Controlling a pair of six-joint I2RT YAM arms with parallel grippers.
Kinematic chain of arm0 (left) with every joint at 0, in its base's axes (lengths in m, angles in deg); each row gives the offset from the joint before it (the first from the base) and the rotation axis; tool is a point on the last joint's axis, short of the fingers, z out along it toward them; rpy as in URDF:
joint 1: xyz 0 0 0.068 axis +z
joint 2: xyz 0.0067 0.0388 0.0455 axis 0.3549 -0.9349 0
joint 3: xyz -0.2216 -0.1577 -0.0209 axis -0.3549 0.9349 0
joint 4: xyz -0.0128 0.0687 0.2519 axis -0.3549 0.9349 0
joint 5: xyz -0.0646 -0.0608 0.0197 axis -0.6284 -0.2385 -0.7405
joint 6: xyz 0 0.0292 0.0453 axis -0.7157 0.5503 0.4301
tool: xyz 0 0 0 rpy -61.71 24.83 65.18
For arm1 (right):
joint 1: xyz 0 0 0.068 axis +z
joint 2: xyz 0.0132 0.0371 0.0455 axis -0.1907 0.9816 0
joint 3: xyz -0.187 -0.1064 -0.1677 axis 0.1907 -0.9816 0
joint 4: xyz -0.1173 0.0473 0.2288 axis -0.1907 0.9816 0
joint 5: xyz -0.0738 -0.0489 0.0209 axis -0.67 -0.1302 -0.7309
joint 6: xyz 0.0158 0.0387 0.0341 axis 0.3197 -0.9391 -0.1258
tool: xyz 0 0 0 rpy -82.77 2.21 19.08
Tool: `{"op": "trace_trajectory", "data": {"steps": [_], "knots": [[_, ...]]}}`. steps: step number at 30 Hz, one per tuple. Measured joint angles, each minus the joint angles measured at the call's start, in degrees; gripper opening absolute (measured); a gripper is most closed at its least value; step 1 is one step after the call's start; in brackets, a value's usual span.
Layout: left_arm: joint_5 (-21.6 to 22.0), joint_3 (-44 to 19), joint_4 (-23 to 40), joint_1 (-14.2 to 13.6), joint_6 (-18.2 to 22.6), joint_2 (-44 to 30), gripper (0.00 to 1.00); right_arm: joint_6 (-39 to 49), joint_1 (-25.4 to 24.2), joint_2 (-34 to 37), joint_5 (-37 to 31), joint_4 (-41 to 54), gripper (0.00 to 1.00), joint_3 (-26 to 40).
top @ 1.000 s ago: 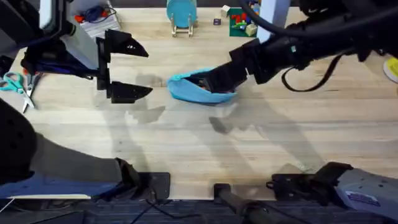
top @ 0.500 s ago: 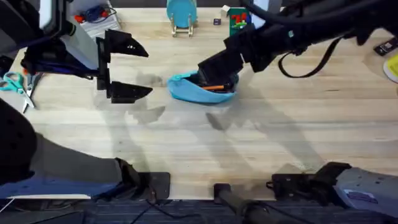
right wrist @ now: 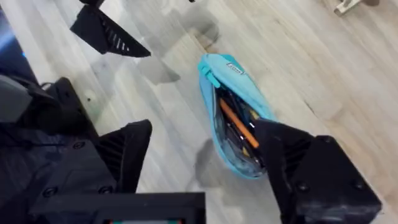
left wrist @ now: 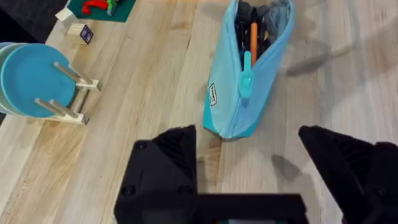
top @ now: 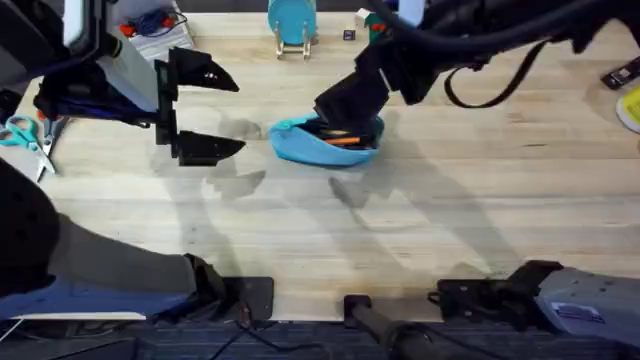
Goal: Unzip the bag, pick up the pens from the table one at a time and place them inside, then zip the bag closed.
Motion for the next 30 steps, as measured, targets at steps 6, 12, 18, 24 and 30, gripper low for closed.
{"op": "trace_trajectory", "data": {"steps": [6, 12, 18, 24, 30], "knots": [[0.0, 0.0, 0.0, 0.0, 0.0, 0.0, 0.995, 4.3, 2.8, 2.7, -3.2, 0.0, 0.997, 1.4], [0.0, 0.0, 0.0, 0.0, 0.0, 0.0, 0.995, 9.3, 5.4, 5.2, -4.7, -1.3, 0.997, 2.4], [0.0, 0.0, 0.0, 0.0, 0.0, 0.0, 0.995, 13.7, 7.1, 6.1, -6.7, -3.7, 0.997, 2.4], [0.0, 0.0, 0.0, 0.0, 0.0, 0.0, 0.995, 17.8, 7.9, 6.1, -7.3, -6.8, 0.995, 2.5], [0.0, 0.0, 0.0, 0.0, 0.0, 0.0, 0.994, 24.9, 8.7, 6.1, -7.6, -6.9, 0.996, 2.5]]}}
